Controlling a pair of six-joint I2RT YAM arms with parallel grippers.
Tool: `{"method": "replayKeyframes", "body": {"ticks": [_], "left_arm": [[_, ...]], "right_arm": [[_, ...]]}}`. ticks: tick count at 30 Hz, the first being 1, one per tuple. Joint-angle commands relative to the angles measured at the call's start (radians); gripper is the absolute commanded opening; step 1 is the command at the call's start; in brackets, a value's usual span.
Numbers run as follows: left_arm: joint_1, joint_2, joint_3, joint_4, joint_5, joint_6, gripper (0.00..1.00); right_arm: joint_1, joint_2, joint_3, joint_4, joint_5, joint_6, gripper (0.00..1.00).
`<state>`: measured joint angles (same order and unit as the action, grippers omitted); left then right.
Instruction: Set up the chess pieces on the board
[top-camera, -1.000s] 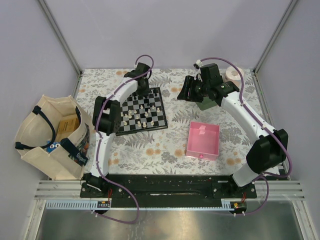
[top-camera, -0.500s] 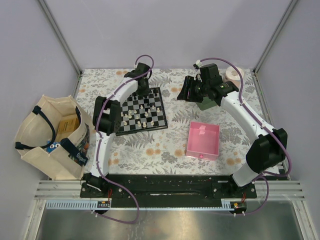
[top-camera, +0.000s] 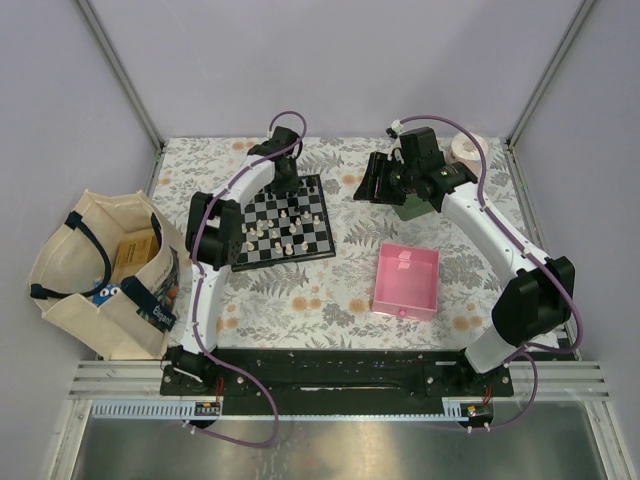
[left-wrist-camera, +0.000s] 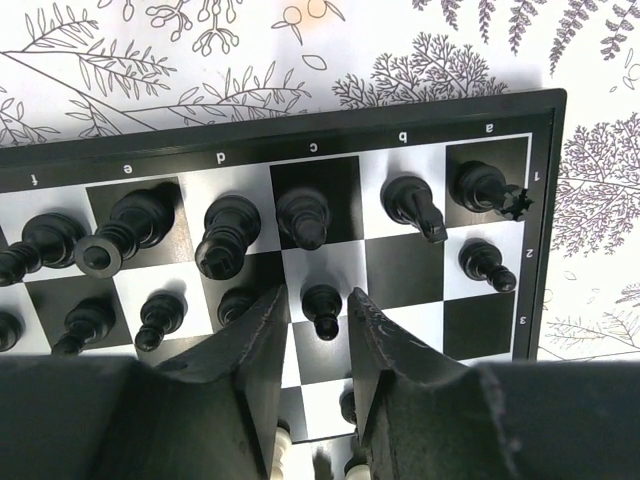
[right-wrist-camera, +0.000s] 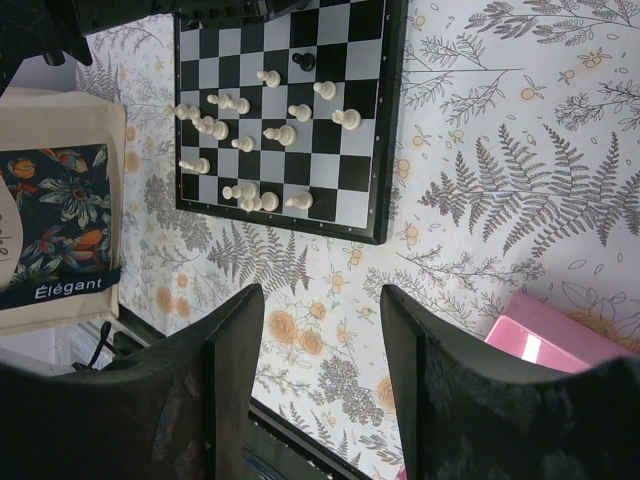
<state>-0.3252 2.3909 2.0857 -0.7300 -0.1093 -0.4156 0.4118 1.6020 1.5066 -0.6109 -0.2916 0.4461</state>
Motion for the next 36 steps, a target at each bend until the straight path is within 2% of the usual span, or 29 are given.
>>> {"method": "replayKeyframes", "body": {"ticks": [1,6,14,23,36], "left_arm": [[0.006,-0.061,0.008,0.047,0.016,0.001,0.36],[0.003,-0.094,-0.009,0.052,0.034,0.003,0.40],[-0.002,-0.206,-0.137,0.116,0.065,-0.008,0.41],[-0.017,-0.254,-0.248,0.115,0.079,-0.008,0.40],[-0.040,-0.191,-0.188,0.090,0.091,-0.008,0.38]], "right_arm": [[-0.007,-0.004,0.010,0.008,-0.021,-0.006,0.59],[-0.007,-0.002,0.010,0.008,-0.024,-0.004,0.59],[-0.007,-0.002,0.010,0.008,-0.037,0.006,0.59],[-0.007,-0.004,0.003,0.007,-0.043,0.014,0.59],[-0.007,-0.010,-0.013,0.007,-0.043,0.009,0.59]]}}
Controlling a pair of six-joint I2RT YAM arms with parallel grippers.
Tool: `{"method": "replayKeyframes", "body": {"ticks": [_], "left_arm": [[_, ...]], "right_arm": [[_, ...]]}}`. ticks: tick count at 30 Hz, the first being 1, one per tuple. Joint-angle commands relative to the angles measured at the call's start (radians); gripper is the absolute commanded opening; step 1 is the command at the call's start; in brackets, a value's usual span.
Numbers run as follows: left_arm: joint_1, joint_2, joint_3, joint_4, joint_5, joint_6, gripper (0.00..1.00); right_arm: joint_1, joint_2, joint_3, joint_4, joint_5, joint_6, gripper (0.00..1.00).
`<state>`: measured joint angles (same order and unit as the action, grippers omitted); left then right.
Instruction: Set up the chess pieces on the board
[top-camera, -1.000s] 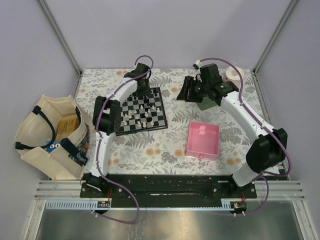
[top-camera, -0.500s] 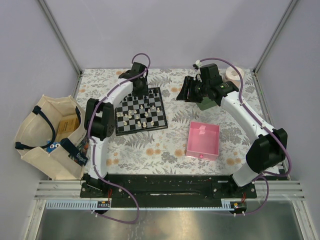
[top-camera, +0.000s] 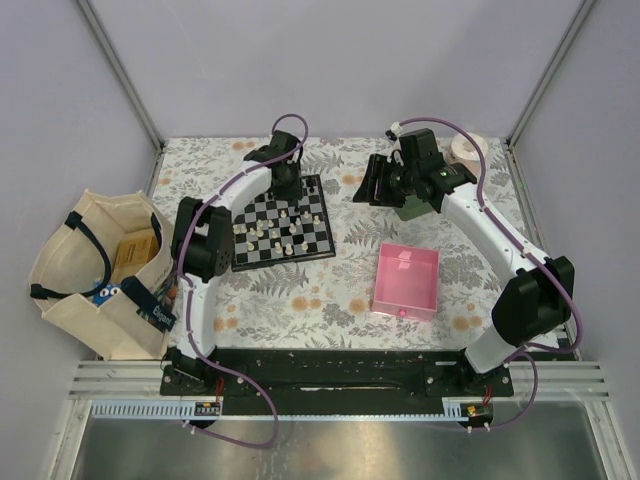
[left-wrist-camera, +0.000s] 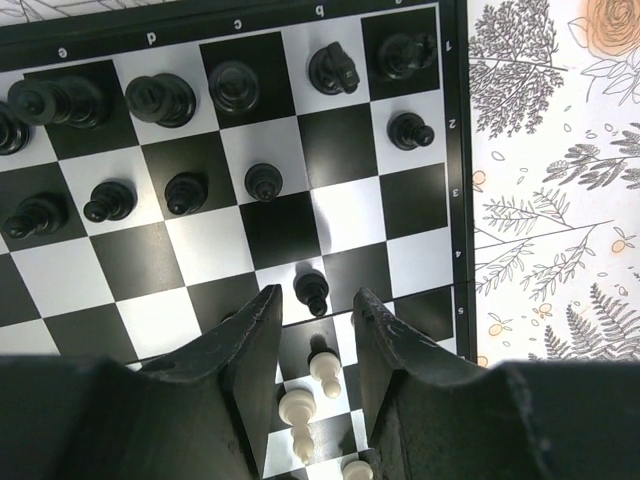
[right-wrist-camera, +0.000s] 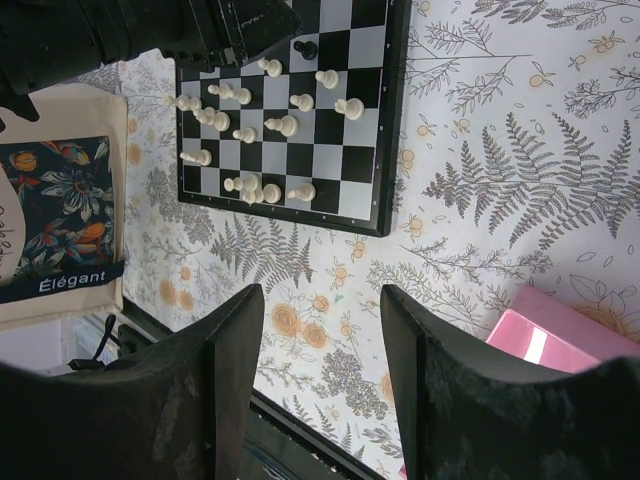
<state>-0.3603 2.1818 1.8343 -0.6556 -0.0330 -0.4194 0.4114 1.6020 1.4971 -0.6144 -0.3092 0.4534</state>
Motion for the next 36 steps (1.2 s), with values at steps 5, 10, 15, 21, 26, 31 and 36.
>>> {"method": "replayKeyframes", "body": {"ticks": [5,10,15,21,26,31,36], "left_arm": [[-0.003,0.033,0.065,0.002,0.007,0.001,0.38],[-0.006,0.039,0.051,-0.006,0.002,-0.001,0.36],[-0.006,0.042,0.049,-0.004,-0.001,0.008,0.34],[-0.006,0.055,0.065,-0.013,0.002,0.013,0.33],[-0.011,0.055,0.053,-0.021,-0.004,0.013,0.33],[-0.014,0.055,0.048,-0.019,-0.005,0.008,0.32],[-0.016,0.062,0.065,-0.022,-0.005,0.008,0.25]], "right_arm": [[-0.006,-0.010,-0.006,0.012,-0.025,-0.001,0.59],[-0.006,-0.005,-0.005,0.011,-0.027,-0.002,0.59],[-0.006,-0.004,-0.005,0.010,-0.027,-0.004,0.59],[-0.006,-0.004,-0.008,0.012,-0.027,-0.002,0.59],[-0.006,-0.005,-0.014,0.010,-0.027,-0.007,0.59],[-0.006,-0.005,-0.014,0.011,-0.030,-0.010,0.59],[-0.006,-0.007,-0.015,0.011,-0.030,-0.010,0.59]]}}
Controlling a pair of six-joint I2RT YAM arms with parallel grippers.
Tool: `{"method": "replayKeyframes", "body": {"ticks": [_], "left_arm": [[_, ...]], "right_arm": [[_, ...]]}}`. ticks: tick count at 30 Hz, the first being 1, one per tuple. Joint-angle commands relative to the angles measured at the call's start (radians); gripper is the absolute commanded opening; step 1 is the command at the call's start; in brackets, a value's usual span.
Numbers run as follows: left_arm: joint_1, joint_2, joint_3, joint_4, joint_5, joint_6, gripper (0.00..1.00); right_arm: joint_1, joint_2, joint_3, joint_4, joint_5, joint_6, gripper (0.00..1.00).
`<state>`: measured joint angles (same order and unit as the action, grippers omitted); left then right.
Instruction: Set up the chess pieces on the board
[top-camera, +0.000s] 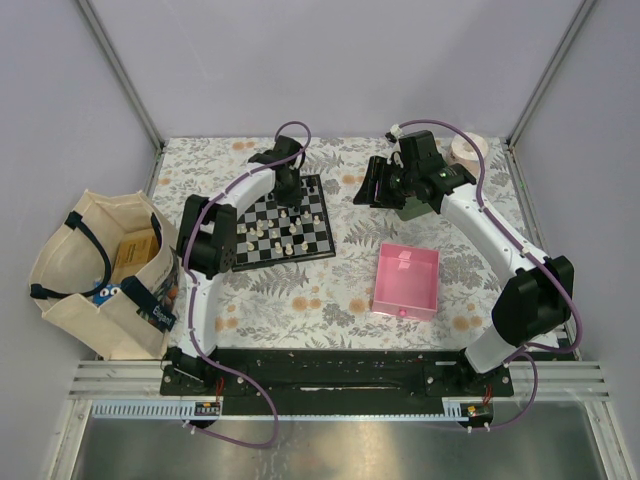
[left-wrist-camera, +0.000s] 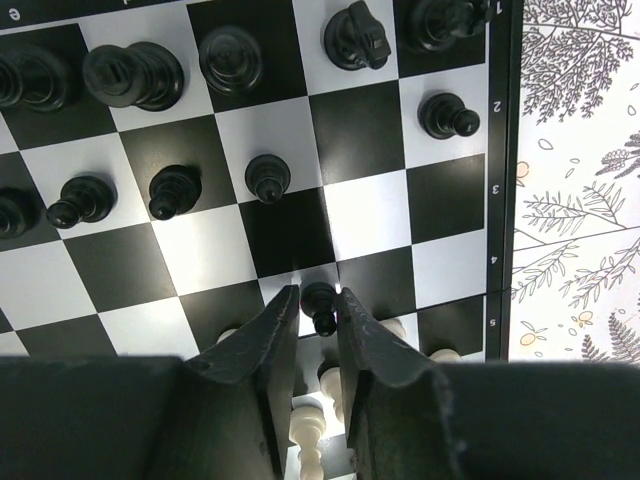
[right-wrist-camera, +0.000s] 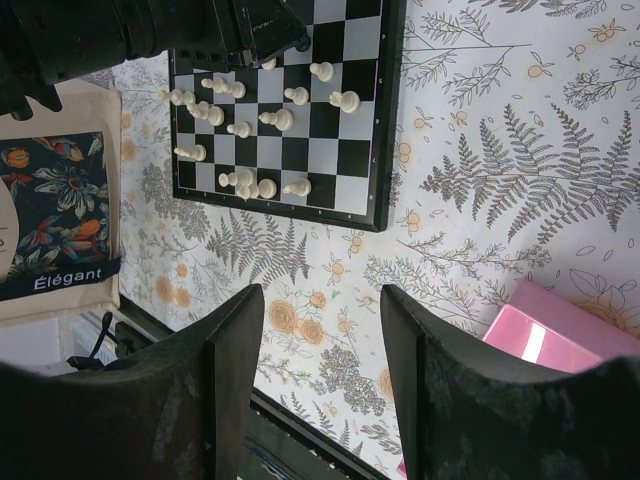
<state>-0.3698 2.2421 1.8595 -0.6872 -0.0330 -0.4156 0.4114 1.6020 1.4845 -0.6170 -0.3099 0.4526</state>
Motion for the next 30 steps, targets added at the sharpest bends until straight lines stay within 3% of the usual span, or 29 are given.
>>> {"method": "replayKeyframes", "body": {"ticks": [1,11,21,30], "left_arm": [[-0.004,0.001,0.043,0.011,-0.005,0.005,0.22],[-0.009,-0.006,0.067,0.008,0.008,0.006,0.04],[-0.011,0.073,0.227,0.000,-0.004,0.006,0.04],[-0.011,0.117,0.271,0.009,-0.039,0.006,0.05]], "right_arm": [[-0.006,-0.007,-0.004,0.013,-0.028,-0.009,0.59],[-0.006,-0.005,-0.004,0.014,-0.028,-0.012,0.59],[-0.005,-0.010,-0.010,0.014,-0.020,-0.014,0.59],[-0.006,-0.002,0.007,-0.001,-0.014,-0.025,0.59]]}}
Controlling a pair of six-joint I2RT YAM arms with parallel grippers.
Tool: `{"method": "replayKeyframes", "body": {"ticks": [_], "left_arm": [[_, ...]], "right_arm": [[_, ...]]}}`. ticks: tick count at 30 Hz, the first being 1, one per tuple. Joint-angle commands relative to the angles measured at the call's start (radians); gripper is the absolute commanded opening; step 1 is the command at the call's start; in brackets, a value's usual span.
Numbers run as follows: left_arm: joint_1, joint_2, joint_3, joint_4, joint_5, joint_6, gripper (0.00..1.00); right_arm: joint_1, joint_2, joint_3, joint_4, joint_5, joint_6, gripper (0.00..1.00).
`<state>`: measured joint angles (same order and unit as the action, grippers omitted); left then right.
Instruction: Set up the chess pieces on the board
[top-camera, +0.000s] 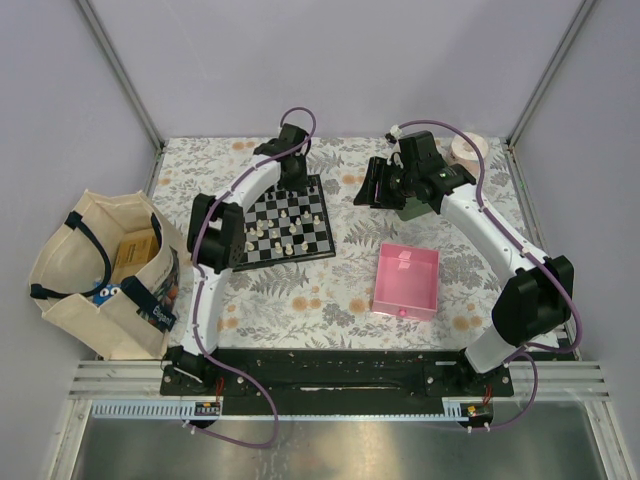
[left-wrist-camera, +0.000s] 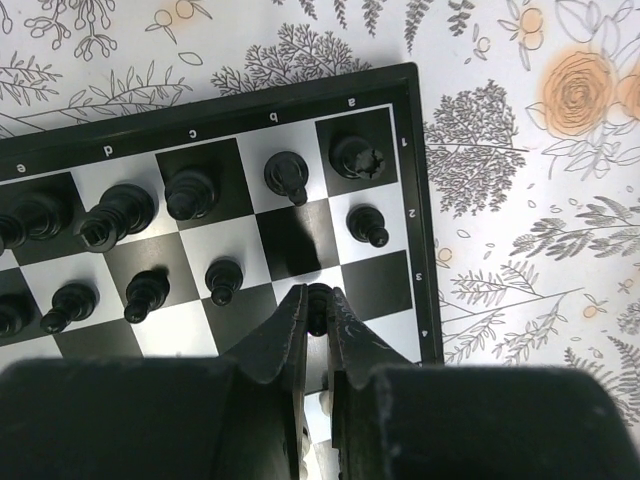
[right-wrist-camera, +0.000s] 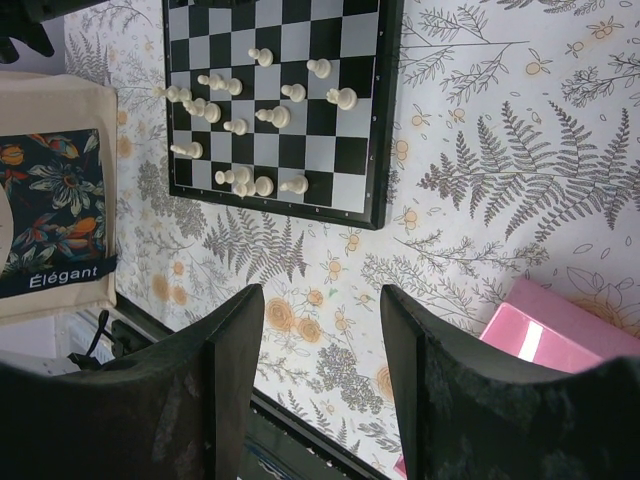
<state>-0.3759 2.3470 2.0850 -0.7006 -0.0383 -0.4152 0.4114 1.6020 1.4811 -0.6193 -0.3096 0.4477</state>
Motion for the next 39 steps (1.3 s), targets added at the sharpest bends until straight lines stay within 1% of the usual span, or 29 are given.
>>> {"method": "replayKeyframes", "body": {"ticks": [1,10,34,37,39], "left_arm": [[-0.004,0.014,0.043,0.021,-0.043,0.006,0.05],[-0.004,0.028,0.037,0.047,-0.072,0.012,0.08],[0.002,0.058,0.056,0.067,-0.077,0.013,0.13],[0.003,0.061,0.053,0.067,-0.071,0.013,0.18],[0.005,0.066,0.055,0.065,-0.069,0.013,0.26]], "right_arm": [[-0.006,-0.002,0.010,0.000,-0.014,-0.020,0.59],[-0.006,0.006,0.019,-0.003,-0.019,-0.018,0.59],[-0.006,0.027,0.036,-0.013,-0.022,-0.020,0.59],[-0.006,0.027,0.036,-0.014,-0.025,-0.020,0.59],[-0.006,0.027,0.036,-0.013,-0.025,-0.020,0.59]]}}
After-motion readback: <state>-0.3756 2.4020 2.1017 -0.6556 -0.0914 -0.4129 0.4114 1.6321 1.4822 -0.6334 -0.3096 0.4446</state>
